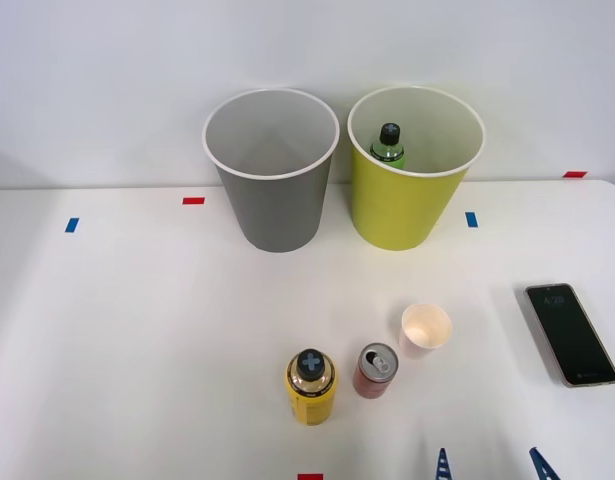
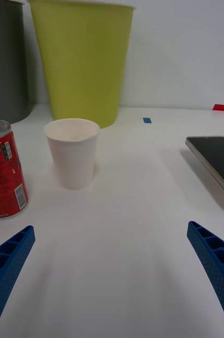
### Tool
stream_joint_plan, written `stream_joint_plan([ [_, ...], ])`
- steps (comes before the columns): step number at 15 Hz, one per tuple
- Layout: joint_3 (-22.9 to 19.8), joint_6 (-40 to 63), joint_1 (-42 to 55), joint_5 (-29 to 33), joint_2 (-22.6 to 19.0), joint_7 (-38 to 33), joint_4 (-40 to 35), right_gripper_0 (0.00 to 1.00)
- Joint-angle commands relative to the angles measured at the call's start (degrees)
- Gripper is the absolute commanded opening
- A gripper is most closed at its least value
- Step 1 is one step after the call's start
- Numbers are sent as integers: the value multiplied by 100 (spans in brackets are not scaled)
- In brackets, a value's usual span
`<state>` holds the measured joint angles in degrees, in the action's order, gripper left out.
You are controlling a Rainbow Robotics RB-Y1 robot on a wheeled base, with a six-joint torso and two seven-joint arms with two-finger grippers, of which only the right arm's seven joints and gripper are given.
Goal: Put cans in the gray bin, plastic bottles in the light green bin
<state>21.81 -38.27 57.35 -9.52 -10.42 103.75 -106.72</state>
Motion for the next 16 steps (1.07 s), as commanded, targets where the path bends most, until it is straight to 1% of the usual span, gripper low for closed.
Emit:
stream_joint_plan([
  [1,-71,-31,-22,-15,-356,-109,-209,100],
  [3,-106,-31,-39,81,-628,-715,-235,100],
  [5,-317,-22,-92,600,-769,-1383,-227,100],
  [6,-405,4,-145,908,-822,-1849,-235,100],
  [8,-379,4,-198,1066,-927,-2289,-235,100],
  [9,-379,4,-198,1092,-971,-2306,-262,100],
  [11,-449,13,-189,1110,-1217,-2341,-315,100],
  [12,-467,4,-189,1101,-1410,-2377,-367,100],
  [16,-458,4,-198,952,-1903,-2473,-446,100],
])
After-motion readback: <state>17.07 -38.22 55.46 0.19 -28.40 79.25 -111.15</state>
